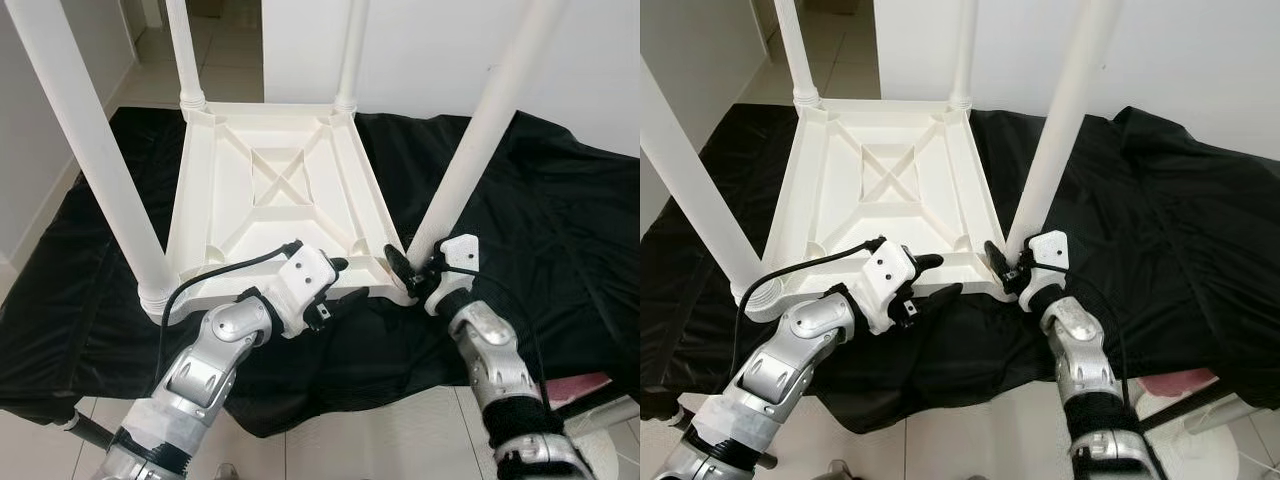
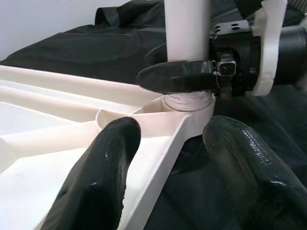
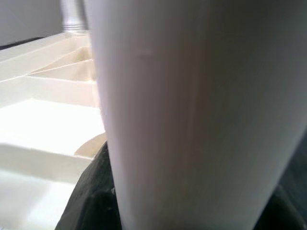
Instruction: Building children table
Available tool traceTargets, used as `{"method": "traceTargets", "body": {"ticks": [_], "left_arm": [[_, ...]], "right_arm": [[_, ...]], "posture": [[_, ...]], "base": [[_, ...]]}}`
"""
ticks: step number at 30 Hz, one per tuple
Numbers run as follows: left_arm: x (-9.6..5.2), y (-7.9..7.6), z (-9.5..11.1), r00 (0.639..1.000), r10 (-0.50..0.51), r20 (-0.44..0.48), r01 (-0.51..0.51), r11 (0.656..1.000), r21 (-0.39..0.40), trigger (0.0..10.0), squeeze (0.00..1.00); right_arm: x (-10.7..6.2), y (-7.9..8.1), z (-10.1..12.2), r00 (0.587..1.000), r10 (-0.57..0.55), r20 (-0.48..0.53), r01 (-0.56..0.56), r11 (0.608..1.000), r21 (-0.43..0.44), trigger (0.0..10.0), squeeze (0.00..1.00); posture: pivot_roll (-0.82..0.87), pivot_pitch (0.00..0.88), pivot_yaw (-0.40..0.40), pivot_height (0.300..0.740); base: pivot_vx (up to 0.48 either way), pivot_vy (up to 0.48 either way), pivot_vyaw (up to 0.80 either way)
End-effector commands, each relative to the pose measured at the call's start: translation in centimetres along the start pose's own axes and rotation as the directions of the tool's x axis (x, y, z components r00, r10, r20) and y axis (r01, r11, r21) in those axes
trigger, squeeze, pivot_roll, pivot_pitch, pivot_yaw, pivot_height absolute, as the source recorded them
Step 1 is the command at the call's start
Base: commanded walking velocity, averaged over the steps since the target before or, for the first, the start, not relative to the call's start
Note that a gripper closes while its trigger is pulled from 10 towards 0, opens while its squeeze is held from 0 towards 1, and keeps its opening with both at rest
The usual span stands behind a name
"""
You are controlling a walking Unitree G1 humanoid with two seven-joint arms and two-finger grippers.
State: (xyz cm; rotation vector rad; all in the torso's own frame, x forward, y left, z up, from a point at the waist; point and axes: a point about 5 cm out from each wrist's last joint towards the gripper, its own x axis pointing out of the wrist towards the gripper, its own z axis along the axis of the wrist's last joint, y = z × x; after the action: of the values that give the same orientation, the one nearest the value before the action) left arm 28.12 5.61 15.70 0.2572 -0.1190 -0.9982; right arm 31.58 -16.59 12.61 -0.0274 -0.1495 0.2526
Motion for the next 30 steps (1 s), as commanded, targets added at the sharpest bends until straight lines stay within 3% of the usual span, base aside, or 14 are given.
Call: {"method": "traceTargets", "body": {"ticks": [1,6,11,12,13,15,20,21,22,23,30], "left_arm": [[0.2,-0.4,-0.1,0.998,-0.060,-0.001,0.060,0.998,-0.003,10.0,0.00],[0.5,-0.5,0.0,0.998,-0.070,0.004,0.070,0.998,-0.003,10.0,0.00],[0.6,-0.4,0.2,0.997,-0.076,0.010,0.076,0.997,0.002,10.0,0.00],[0.6,-0.4,0.2,0.997,-0.076,0.010,0.076,0.997,0.002,10.0,0.00],[0.6,-0.4,0.2,0.997,-0.076,0.010,0.076,0.997,0.002,10.0,0.00],[0.6,-0.5,0.2,0.997,-0.077,0.011,0.077,0.997,-0.001,10.0,0.00],[0.6,-0.4,0.2,0.997,-0.072,0.012,0.072,0.997,0.001,10.0,0.00],[0.5,-0.3,0.2,0.998,-0.064,0.012,0.064,0.998,-0.001,10.0,0.00],[0.5,-0.3,0.2,0.998,-0.064,0.012,0.064,0.998,-0.001,10.0,0.00],[0.5,-0.2,0.2,0.998,-0.059,0.010,0.059,0.998,-0.003,10.0,0.00],[0.3,-0.3,0.2,0.998,-0.056,0.007,0.057,0.998,-0.006,10.0,0.00]], "right_arm": [[-0.6,-1.1,0.5,0.992,-0.128,0.000,0.128,0.990,-0.055,10.0,0.00],[-0.8,-0.7,0.1,0.965,-0.262,-0.034,0.260,0.964,-0.053,10.0,0.00],[-0.3,0.7,-0.2,0.904,-0.421,-0.069,0.423,0.906,0.017,10.0,0.00],[0.0,2.0,0.0,0.914,-0.401,-0.065,0.405,0.910,0.083,10.0,0.00],[0.0,2.0,0.0,0.914,-0.401,-0.065,0.405,0.910,0.083,10.0,0.00],[0.3,3.8,0.8,0.946,-0.322,-0.025,0.322,0.939,0.123,10.0,0.00],[0.3,3.9,1.1,0.948,-0.318,-0.027,0.319,0.940,0.119,10.0,0.00],[0.3,3.8,1.2,0.946,-0.322,-0.030,0.323,0.939,0.115,10.0,0.49],[0.3,3.8,1.2,0.946,-0.322,-0.030,0.323,0.939,0.115,10.0,0.49],[0.3,3.9,1.3,0.948,-0.318,-0.028,0.319,0.941,0.114,10.0,1.00],[0.2,3.1,1.8,0.954,-0.299,0.000,0.297,0.950,0.095,10.0,1.00]], "posture": [[-0.06,0.016,-0.050,0.740],[-0.06,0.012,-0.044,0.740],[-0.06,0.008,-0.044,0.740],[-0.06,0.008,-0.042,0.740],[-0.06,0.008,-0.042,0.740],[-0.06,0.010,-0.042,0.740],[-0.05,0.013,-0.049,0.740],[-0.05,0.016,-0.050,0.740],[-0.05,0.016,-0.050,0.740],[-0.05,0.016,-0.050,0.740],[-0.05,0.028,-0.048,0.740]], "base": [[0.000,0.000,0.00],[0.000,0.000,0.00],[0.000,0.000,0.00],[0.000,0.000,0.00],[0.000,0.000,0.00],[0.000,0.000,0.00],[0.000,0.000,0.00],[0.000,0.000,0.00],[0.000,0.000,0.00],[0.000,0.000,0.00],[0.000,0.000,0.00]]}}
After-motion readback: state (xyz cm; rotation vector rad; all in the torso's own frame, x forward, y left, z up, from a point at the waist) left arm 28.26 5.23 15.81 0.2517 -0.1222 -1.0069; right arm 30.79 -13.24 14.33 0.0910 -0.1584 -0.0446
